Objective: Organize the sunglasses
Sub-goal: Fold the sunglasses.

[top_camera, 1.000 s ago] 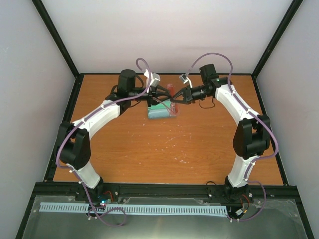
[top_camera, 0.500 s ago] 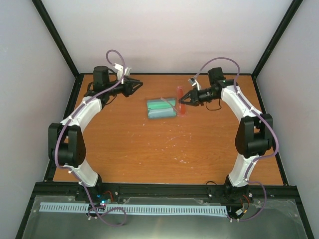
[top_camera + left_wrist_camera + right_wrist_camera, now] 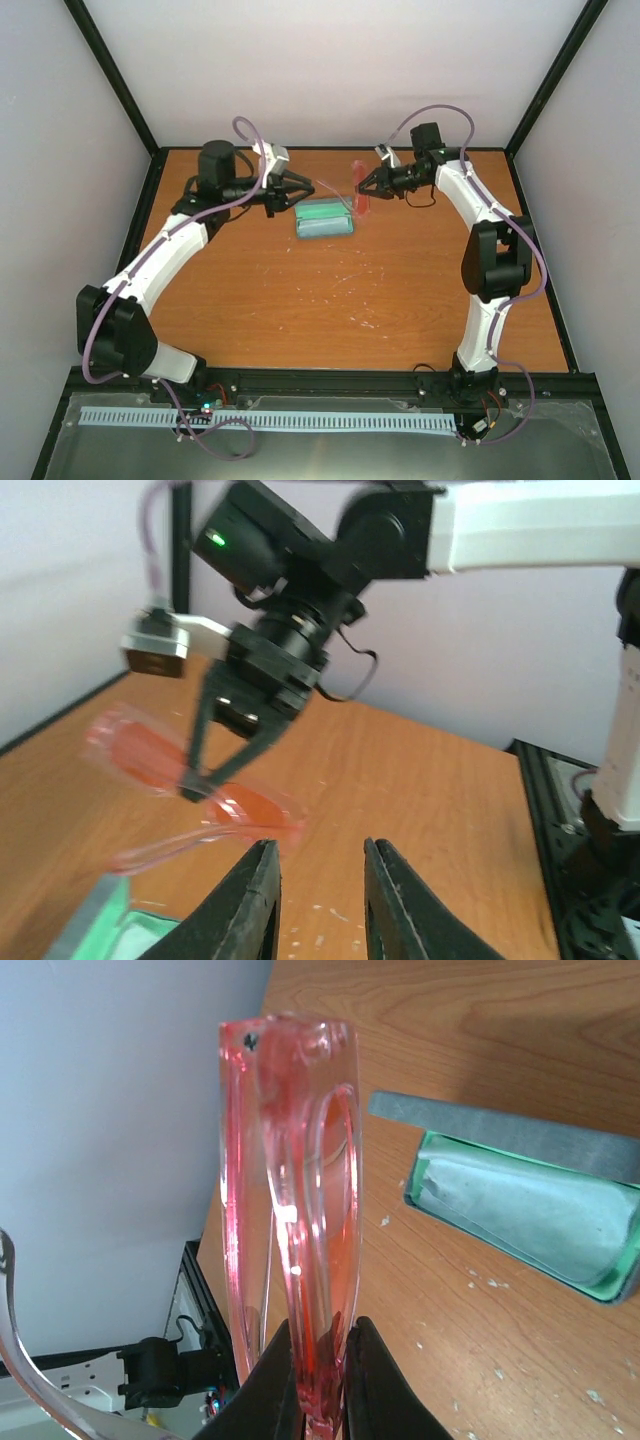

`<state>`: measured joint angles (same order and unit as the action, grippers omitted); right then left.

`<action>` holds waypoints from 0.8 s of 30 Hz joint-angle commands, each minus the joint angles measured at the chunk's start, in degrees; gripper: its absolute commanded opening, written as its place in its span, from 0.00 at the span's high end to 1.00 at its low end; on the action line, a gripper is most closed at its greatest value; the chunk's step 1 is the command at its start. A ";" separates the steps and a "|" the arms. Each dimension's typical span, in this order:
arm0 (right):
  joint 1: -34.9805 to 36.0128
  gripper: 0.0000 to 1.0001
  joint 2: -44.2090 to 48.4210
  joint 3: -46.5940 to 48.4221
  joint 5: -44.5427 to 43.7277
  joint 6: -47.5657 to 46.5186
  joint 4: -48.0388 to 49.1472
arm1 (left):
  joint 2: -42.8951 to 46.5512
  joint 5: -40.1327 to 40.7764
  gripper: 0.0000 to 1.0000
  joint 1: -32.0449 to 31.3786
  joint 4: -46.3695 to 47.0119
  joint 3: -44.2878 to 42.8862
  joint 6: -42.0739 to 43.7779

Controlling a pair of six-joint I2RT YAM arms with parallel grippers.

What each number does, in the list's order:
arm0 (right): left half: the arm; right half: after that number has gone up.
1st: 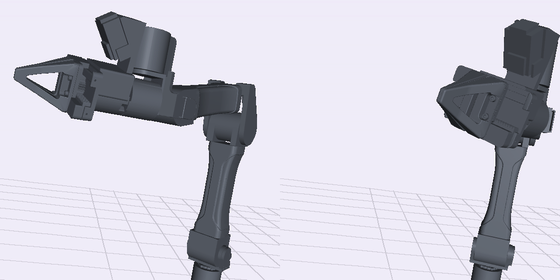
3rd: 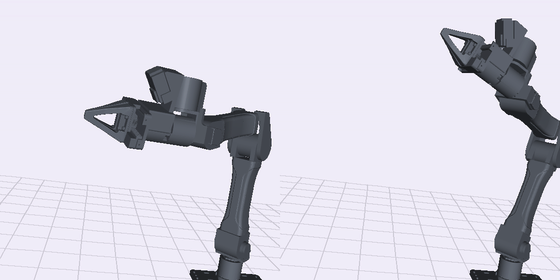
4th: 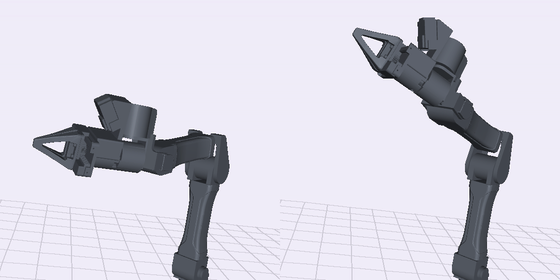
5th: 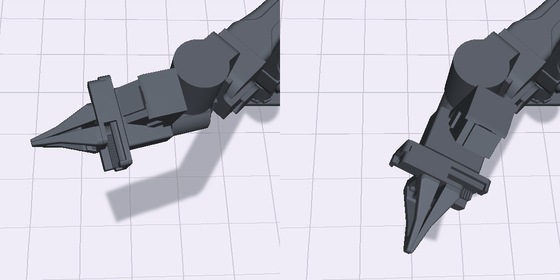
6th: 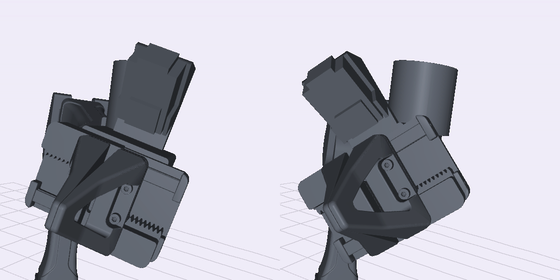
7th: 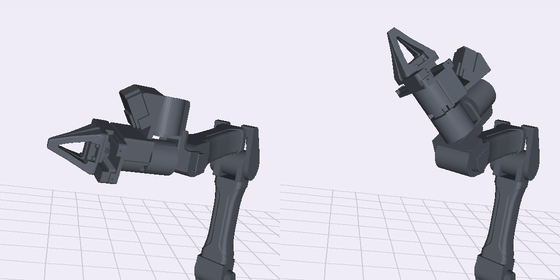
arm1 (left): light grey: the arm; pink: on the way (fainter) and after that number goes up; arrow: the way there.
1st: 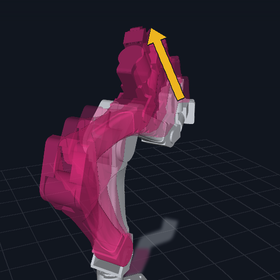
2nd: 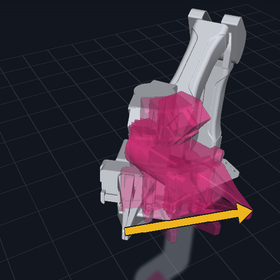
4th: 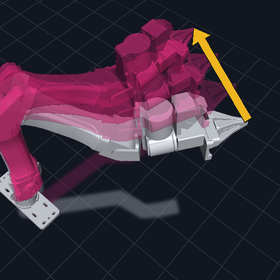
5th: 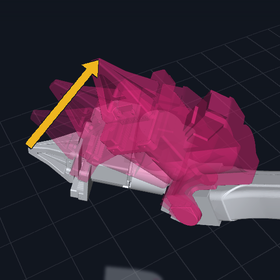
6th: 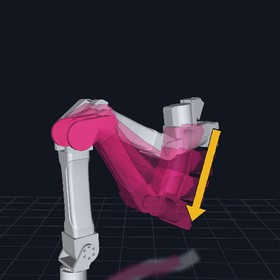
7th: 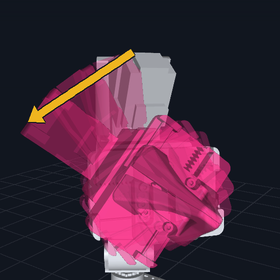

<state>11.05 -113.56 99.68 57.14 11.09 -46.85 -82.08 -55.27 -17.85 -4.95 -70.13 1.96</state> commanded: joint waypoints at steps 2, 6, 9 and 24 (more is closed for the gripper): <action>2.16 0.97 1.01 2.76 0.53 1.54 0.37 | -0.40 -0.87 0.74 -3.97 -1.28 1.44 1.26; 4.25 0.97 2.08 2.83 0.87 1.55 -0.34 | -1.55 -0.55 0.74 -4.65 -0.92 0.93 1.49; 6.17 0.97 3.00 2.54 1.66 0.72 -1.21 | -2.49 -0.46 0.73 -4.65 0.04 0.37 0.93; 11.77 0.97 9.44 0.17 9.61 -5.20 -8.17 | -9.49 -0.65 0.73 -4.65 4.46 -1.80 -1.47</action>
<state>21.78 -107.15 101.01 62.41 8.16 -52.25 -89.82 -55.96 -22.17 -2.94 -68.73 1.06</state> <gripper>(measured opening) 0.078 0.274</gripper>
